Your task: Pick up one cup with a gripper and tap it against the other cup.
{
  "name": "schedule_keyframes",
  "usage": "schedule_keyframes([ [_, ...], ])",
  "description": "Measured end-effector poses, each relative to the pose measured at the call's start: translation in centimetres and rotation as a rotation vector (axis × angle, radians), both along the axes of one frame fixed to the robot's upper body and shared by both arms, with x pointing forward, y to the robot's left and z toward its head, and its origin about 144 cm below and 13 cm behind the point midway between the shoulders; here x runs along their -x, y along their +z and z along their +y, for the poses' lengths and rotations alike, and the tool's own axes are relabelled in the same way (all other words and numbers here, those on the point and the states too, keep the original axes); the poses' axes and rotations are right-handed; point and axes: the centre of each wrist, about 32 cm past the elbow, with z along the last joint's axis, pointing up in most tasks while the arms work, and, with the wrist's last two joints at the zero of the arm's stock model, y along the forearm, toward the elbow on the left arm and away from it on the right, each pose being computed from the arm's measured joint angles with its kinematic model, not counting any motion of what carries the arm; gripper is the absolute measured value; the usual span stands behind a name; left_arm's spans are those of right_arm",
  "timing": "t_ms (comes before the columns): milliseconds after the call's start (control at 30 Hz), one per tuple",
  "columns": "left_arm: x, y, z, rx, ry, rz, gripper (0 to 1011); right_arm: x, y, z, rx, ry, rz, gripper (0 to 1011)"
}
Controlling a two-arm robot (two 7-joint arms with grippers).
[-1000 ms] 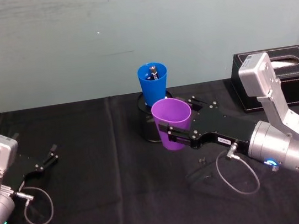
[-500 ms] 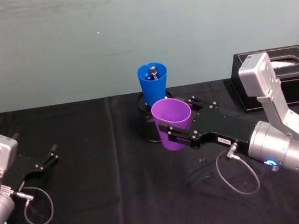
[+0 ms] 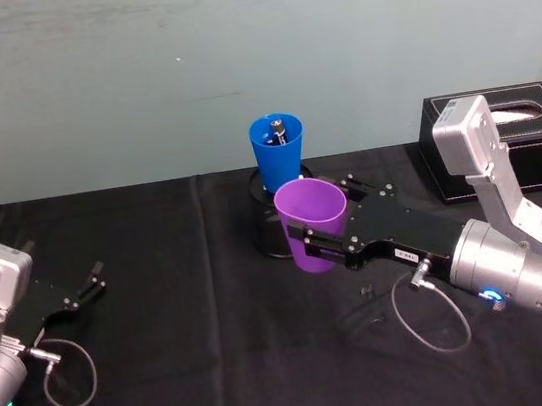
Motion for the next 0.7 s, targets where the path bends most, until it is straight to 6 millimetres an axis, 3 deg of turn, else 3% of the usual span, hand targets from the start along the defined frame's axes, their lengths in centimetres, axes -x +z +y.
schedule_keyframes([
  [700,0.00,0.00,0.00,0.000,0.000,0.000,1000,0.00,0.00,0.00,0.000,0.000,0.000,726],
])
